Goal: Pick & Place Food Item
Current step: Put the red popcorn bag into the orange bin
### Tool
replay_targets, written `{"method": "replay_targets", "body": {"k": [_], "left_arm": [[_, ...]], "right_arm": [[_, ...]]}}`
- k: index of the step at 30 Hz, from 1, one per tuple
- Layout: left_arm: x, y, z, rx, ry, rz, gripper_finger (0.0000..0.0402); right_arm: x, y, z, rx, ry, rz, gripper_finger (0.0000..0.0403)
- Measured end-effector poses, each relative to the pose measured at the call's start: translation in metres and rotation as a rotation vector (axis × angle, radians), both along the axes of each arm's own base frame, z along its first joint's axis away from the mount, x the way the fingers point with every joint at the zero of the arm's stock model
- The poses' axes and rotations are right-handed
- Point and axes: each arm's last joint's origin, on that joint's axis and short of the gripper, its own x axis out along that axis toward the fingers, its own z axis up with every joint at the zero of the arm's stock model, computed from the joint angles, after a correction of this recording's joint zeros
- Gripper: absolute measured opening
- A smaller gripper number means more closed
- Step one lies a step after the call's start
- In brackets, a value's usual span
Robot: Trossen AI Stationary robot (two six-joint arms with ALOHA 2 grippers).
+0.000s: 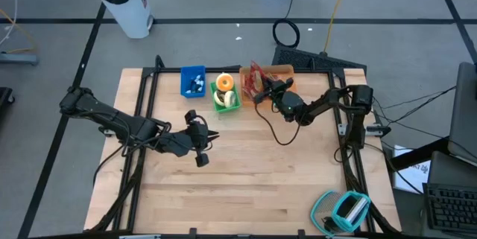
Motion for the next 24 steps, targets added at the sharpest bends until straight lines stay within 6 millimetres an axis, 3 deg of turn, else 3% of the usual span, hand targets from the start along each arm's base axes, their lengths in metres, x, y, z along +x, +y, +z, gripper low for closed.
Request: {"method": "replay_targets", "body": {"k": [9,19,24], "left_arm": [[0.0,0.0,0.0,0.0,0.0,0.0,0.0042],[0.0,0.0,0.0,0.001,0.0,-0.001,0.0042],[0.0,0.0,0.0,0.005,0.001,-0.003,0.0042]], "right_arm": [[0.001,0.003,-0.006,-0.043,0.157,-0.033,0.0033],[-0.001,0.006,-0.025,0.01,0.372,-0.024,0.0117],[-0.002,0.014,-0.027,-0.05,0.511,-0.129,0.0155]]}}
